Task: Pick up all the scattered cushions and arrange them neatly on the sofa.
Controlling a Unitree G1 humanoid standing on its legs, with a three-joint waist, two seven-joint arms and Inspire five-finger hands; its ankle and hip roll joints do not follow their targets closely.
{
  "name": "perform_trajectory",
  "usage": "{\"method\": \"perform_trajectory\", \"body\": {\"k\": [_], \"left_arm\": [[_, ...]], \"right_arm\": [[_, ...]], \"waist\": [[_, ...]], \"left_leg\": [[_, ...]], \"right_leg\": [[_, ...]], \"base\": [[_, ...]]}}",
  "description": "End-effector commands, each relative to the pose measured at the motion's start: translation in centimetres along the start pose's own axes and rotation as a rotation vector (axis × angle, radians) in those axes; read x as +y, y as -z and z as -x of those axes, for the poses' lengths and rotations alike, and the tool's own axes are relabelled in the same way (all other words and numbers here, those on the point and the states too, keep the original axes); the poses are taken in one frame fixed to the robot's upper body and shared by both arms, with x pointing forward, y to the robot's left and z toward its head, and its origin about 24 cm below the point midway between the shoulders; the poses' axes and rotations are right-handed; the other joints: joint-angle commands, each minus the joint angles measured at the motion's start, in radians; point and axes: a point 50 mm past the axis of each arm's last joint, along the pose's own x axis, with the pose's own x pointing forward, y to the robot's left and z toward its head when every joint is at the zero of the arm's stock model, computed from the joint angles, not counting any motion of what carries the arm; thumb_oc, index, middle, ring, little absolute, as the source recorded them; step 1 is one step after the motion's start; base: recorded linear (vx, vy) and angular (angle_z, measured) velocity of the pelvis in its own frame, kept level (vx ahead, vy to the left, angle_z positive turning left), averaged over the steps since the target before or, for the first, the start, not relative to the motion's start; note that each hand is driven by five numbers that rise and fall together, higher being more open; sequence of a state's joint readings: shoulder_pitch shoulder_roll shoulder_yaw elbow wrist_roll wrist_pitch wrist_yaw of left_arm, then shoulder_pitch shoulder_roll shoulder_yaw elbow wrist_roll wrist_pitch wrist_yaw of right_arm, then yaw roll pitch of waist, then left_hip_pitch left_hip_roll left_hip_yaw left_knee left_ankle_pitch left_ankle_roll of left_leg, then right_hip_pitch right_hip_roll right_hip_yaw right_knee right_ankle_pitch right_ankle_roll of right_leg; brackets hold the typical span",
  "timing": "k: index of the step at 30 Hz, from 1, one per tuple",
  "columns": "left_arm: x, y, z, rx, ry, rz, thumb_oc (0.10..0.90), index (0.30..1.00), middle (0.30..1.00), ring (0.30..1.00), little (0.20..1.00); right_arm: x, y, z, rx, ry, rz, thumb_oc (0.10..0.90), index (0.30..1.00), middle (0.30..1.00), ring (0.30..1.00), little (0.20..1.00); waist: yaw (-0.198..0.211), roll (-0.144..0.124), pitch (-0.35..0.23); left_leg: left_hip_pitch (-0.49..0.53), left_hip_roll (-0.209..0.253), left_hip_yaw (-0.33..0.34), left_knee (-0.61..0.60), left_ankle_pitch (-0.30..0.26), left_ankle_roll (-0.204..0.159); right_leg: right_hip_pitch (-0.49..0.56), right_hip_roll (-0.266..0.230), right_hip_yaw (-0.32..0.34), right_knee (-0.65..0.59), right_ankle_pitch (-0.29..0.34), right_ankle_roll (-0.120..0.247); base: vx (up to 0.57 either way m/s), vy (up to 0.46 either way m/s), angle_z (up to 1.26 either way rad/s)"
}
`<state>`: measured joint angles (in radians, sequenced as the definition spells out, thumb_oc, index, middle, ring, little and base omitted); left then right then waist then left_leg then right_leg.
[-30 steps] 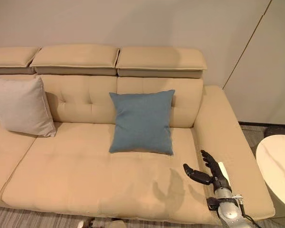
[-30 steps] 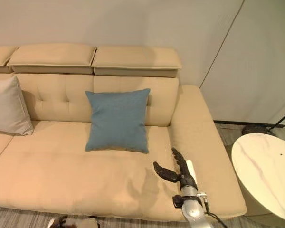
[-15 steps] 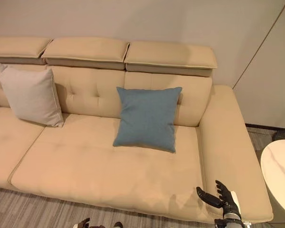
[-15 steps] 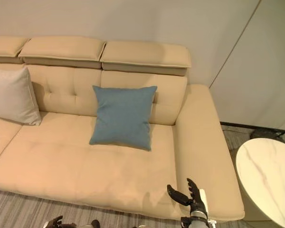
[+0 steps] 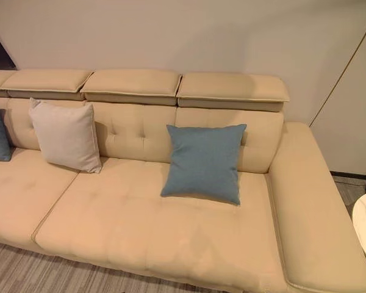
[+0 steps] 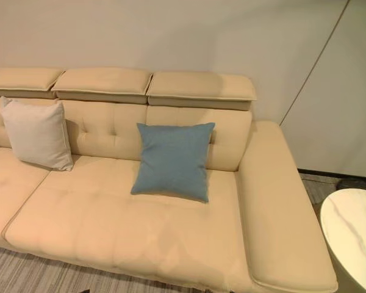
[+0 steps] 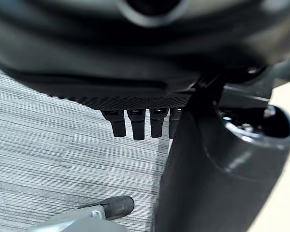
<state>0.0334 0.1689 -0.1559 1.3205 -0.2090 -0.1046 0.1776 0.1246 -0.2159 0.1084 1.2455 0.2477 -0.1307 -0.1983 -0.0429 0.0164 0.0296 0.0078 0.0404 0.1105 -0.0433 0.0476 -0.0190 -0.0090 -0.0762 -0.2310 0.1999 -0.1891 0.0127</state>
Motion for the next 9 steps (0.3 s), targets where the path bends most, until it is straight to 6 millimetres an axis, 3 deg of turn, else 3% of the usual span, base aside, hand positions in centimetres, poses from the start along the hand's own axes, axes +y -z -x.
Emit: {"method": "perform_trajectory", "body": {"k": [1, 5, 9], "left_arm": [[-1.6, -3.3, -0.2, -0.12, 0.083, -0.066, 0.8, 0.9, 0.9, 0.9, 0.9], [-1.5, -3.2, -0.2, -0.114, 0.096, -0.111, 0.8, 0.9, 0.9, 0.9, 0.9], [-1.3, -4.5, -0.3, -0.164, 0.079, -0.041, 0.8, 0.9, 0.9, 0.9, 0.9]], "right_arm": [[-0.9, -3.0, -0.7, -0.062, 0.025, -0.053, 0.8, 0.9, 0.9, 0.9, 0.9], [-1.0, -1.9, -0.7, -0.009, 0.0, 0.015, 0.8, 0.9, 0.9, 0.9, 0.9], [-0.5, -2.1, -0.7, -0.021, -0.029, 0.052, 0.8, 0.9, 0.9, 0.9, 0.9]], "waist": [[-0.002, -0.042, 0.032], [-0.008, -0.042, 0.034], [-0.003, -0.048, 0.041]], "left_leg": [[0.074, -0.026, -0.013, -0.026, -0.138, 0.012], [0.071, -0.037, -0.004, -0.044, -0.136, 0.015], [0.063, -0.044, -0.011, -0.044, -0.13, 0.015]], "right_leg": [[0.058, -0.011, 0.052, -0.215, 0.138, 0.076], [0.056, -0.016, 0.057, -0.255, 0.167, 0.091], [0.06, -0.021, 0.047, -0.264, 0.172, 0.095]], "base": [[-0.05, 0.057, -0.03], [-0.04, 0.059, -0.07], [-0.03, 0.034, -0.03]]}}
